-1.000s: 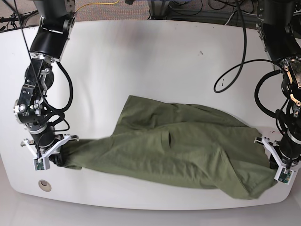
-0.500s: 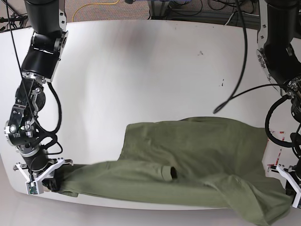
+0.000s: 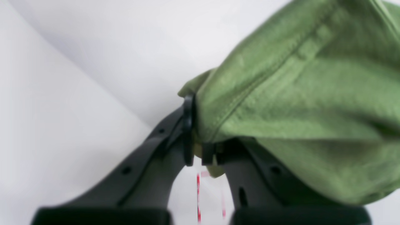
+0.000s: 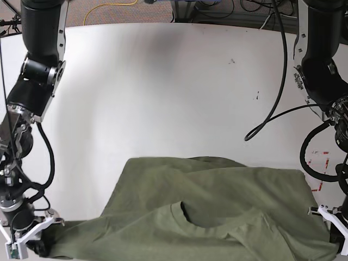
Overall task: Fold the T-shirt properly
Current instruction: 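Swing both grippers down and apart, draping the shirt over the table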
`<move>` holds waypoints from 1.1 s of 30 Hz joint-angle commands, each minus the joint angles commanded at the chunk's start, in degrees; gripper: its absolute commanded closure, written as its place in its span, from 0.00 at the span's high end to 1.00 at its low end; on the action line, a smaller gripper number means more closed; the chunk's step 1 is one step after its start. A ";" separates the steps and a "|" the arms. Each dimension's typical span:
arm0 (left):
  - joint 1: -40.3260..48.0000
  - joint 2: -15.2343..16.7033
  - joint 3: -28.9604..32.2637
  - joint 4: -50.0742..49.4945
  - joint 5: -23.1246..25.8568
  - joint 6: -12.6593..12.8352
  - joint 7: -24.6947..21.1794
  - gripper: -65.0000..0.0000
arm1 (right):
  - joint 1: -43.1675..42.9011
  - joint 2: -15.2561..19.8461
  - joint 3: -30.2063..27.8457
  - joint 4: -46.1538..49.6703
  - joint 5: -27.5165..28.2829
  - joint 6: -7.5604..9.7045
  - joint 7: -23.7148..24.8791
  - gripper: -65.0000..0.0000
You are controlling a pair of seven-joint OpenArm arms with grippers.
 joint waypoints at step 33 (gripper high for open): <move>-17.36 -5.59 4.90 -2.23 -1.17 -0.83 5.04 0.00 | 12.71 4.66 -4.89 -12.45 0.15 3.54 -0.54 0.00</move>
